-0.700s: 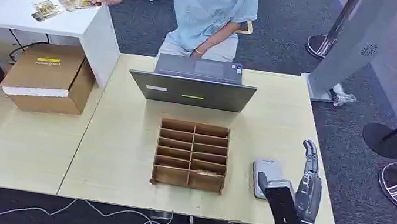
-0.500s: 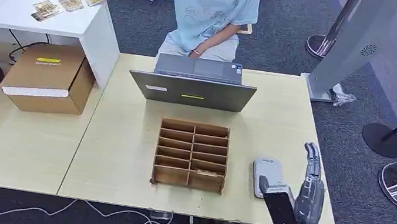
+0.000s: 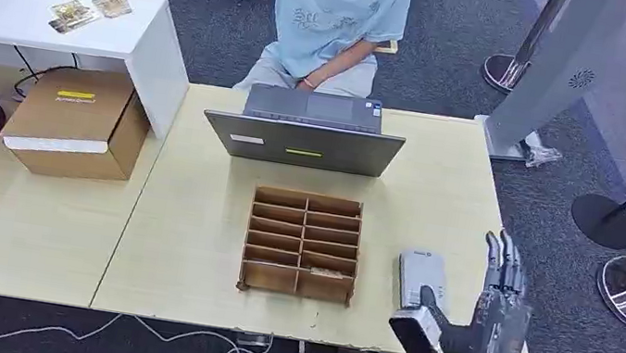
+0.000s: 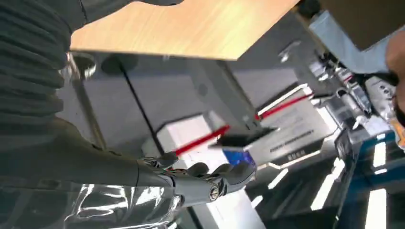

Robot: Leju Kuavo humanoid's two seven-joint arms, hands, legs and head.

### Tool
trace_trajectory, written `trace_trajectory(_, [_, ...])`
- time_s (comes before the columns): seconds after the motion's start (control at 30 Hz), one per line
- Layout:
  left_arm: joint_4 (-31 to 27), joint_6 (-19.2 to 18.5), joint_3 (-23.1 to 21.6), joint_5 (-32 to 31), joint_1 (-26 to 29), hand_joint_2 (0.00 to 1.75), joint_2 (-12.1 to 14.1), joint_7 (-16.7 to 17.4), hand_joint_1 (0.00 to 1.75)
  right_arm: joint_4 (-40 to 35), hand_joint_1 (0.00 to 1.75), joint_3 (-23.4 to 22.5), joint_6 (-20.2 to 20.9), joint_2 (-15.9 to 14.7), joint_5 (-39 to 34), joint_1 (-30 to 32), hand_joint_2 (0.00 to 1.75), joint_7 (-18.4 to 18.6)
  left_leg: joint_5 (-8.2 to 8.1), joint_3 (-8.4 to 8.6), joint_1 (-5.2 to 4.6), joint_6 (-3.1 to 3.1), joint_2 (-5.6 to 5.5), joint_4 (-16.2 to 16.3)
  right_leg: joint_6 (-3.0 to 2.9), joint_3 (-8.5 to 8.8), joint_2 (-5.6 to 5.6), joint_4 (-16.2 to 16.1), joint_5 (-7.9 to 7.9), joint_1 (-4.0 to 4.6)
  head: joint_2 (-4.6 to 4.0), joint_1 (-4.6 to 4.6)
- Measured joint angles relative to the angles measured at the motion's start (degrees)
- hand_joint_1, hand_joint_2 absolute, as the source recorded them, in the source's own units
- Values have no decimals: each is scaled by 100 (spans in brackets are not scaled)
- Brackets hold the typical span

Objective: Pass the card to the sensor for recognition and then transmit it.

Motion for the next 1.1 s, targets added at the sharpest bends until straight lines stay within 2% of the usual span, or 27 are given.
trace_trajectory(0.07, [0, 137, 59, -11, -36, 0, 92, -420, 0, 0, 0, 113, -183, -20, 401, 28, 175, 202, 0, 5, 1, 0, 9, 0, 0, 0, 6, 0, 0, 1, 0, 0])
trace_trajectory(0.13, [0, 199, 105, -29, -46, 0, 173, -528, 0, 0, 0, 254, -179, -52, -7, 57, 175, 179, 0, 5, 1, 0, 8, 0, 0, 0, 6, 2, 0, 1, 0, 0])
trace_trajectory(0.17, [0, 201, 129, -42, -45, 0, 207, -528, 0, 0, 0, 345, -19, -70, -642, 55, 175, 47, 0, 5, 1, -1, 8, -1, -1, 0, 5, 2, 0, 1, 0, -2])
trace_trajectory(0.27, [0, 201, 173, -46, -37, 0, 255, -526, 0, 20, 0, 566, 851, -92, -2875, 26, 175, -432, 1, 3, 1, -1, 8, -1, -1, 1, 5, 3, 0, 1, 0, -2])
trace_trajectory(0.3, [0, 201, 173, -46, -37, 0, 262, -528, 0, 44, 0, 622, 1092, -100, -3271, 2, 175, -561, 1, 4, 1, -1, 8, -1, -1, 1, 6, 3, 0, 1, 0, 0])
trace_trajectory(0.37, [0, 199, 173, -46, -39, 0, 277, -583, 0, 109, 0, 752, 1348, -120, -3596, -99, 175, -741, 2, 3, 0, -1, 8, -1, 0, 1, 6, 4, 1, 1, 0, 0])
trace_trajectory(0.57, [0, 110, 173, -48, -87, 0, 284, -853, 0, 543, 0, 1214, 1760, -225, -3806, -971, 175, -697, 10, 4, -1, 1, 13, 0, 0, 1, 11, 3, 10, 1, 0, 0])
trace_trajectory(0.8, [0, -114, 201, -42, -262, 0, 216, -1120, 0, 1743, 0, 1996, 1884, -249, -3819, -3207, 175, -391, 40, -1, 0, -1, 23, 0, 2, -7, 23, 8, 37, 0, 0, 0])
trace_trajectory(0.93, [2, -153, 308, -42, -299, 0, 183, -1169, 0, 2547, 0, 2505, 1482, -37, -3189, -4541, 175, -15, 50, -1, 1, -5, 22, 0, -4, -13, 23, 12, 43, 1, 0, -2])
trace_trajectory(1.1, [2, -203, 391, -48, -340, 0, 125, -1249, 0, 3627, 0, 3053, 520, 199, -1527, -5869, 175, 524, 51, -2, 2, -6, 17, 0, -4, -13, 19, 13, 43, 1, 0, 0])
